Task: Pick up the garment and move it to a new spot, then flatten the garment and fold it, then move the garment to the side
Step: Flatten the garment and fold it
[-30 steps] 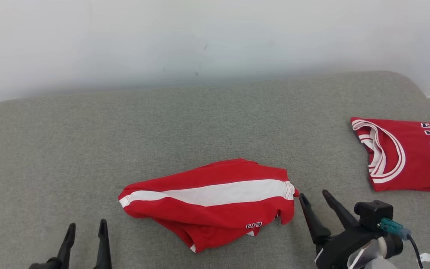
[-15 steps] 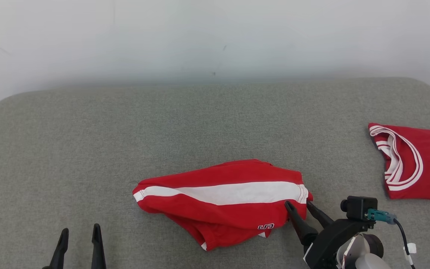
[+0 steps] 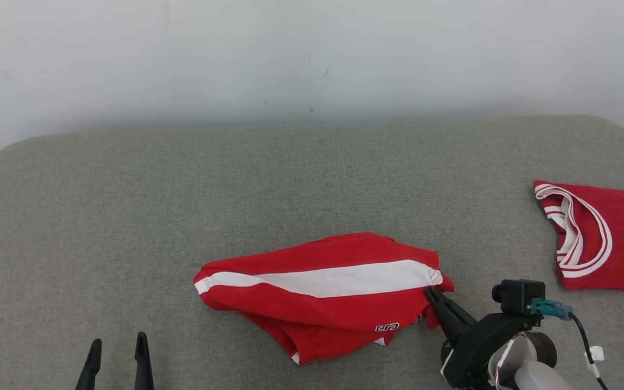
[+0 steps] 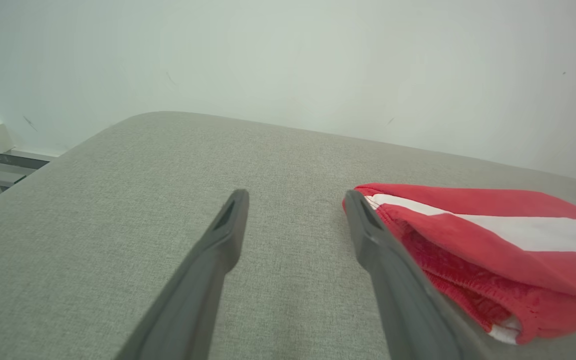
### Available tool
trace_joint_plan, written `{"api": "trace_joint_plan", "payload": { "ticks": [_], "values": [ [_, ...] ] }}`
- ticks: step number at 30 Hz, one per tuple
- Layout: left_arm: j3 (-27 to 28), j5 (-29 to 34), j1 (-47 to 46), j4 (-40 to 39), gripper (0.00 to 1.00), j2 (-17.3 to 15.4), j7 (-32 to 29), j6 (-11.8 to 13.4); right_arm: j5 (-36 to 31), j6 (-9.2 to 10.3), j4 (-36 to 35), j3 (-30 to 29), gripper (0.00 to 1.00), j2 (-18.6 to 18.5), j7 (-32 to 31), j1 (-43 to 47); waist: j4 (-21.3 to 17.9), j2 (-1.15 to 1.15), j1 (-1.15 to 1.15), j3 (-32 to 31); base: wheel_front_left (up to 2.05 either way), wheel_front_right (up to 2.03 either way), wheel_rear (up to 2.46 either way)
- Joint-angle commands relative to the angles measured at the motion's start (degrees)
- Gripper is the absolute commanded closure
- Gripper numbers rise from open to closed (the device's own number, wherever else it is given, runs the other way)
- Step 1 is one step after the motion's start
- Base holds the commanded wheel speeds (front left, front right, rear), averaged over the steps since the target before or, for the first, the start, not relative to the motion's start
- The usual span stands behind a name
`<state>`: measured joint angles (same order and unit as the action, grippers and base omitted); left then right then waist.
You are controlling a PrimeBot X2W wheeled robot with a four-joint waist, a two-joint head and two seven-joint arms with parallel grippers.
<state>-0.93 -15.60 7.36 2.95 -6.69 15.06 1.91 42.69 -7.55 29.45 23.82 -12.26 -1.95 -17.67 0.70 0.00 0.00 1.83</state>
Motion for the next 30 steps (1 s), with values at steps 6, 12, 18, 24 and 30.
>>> {"api": "trace_joint_plan", "payload": {
  "ticks": [6,12,18,24,30],
  "values": [
    [0.6,1.1,0.5,0.8,0.00,0.9,0.1,-1.1,-5.9,0.13,-1.8,2.6,1.00,-6.4,2.0,3.1,0.0,0.00,0.00,-0.7,0.00,0.00,0.00],
    [2.2,1.1,1.1,0.7,0.00,1.8,0.1,-1.5,-11.9,0.13,-4.7,-1.2,1.00,-9.5,0.7,7.8,-1.4,0.00,0.00,-0.4,0.00,0.00,0.00],
    [2.6,1.9,-0.4,1.1,0.00,2.3,0.1,-2.3,-17.5,0.13,-4.4,-4.7,1.00,-8.4,-0.9,9.5,-2.0,0.00,0.00,0.7,0.00,0.00,0.00],
    [2.7,2.5,-0.9,1.9,0.00,2.7,0.1,-3.2,-20.5,0.13,-3.6,-8.3,0.00,-6.2,-0.3,9.8,-1.5,0.00,0.00,0.5,0.00,0.00,0.00],
    [3.3,2.6,0.7,2.3,0.00,3.1,0.1,-3.3,-24.2,0.13,-6.1,-14.9,0.00,-4.1,5.9,11.4,-1.5,0.00,0.00,-1.5,0.00,0.00,0.00]
  ]
}}
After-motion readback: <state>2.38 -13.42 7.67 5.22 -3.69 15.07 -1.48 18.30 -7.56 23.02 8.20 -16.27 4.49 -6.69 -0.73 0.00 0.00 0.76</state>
